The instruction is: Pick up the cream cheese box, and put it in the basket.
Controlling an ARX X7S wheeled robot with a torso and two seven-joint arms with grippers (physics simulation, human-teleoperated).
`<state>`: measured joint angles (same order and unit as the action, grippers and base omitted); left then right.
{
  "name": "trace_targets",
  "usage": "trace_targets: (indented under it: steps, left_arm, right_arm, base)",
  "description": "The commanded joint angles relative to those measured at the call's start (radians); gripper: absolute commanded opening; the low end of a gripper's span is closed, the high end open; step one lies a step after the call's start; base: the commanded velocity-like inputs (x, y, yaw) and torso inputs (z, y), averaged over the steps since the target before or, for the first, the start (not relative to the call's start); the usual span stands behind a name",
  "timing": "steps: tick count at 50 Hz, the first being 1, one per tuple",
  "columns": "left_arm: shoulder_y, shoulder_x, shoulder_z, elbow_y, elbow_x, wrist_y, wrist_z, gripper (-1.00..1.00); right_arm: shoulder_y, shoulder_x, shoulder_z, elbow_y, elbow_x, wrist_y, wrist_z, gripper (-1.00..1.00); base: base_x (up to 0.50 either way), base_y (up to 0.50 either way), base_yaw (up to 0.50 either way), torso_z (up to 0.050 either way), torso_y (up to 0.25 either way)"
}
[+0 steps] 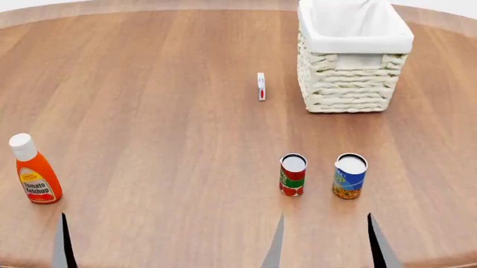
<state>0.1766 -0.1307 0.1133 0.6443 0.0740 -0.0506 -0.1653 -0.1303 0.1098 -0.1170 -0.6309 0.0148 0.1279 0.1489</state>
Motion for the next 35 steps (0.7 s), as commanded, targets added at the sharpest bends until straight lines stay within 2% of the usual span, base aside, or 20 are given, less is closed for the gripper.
trace_targets:
  steps: [1, 35]
  left_arm:
    - [0.021, -0.021, 0.02, 0.049, 0.015, 0.012, -0.016, 1.0]
    - [0.017, -0.054, 0.051, 0.035, 0.033, 0.041, -0.051, 1.0]
  right_arm:
    - [-0.02, 0.018, -0.015, -0.083, 0.005, 0.012, 0.022, 1.0]
    - [-0.013, 0.061, -0.063, -0.073, 0.001, 0.033, 0.046, 1.0]
  base:
    - [0.0, 0.0, 0.0, 0.0, 0.0]
    - [0.0, 0.03, 0.0, 0.0, 0.0]
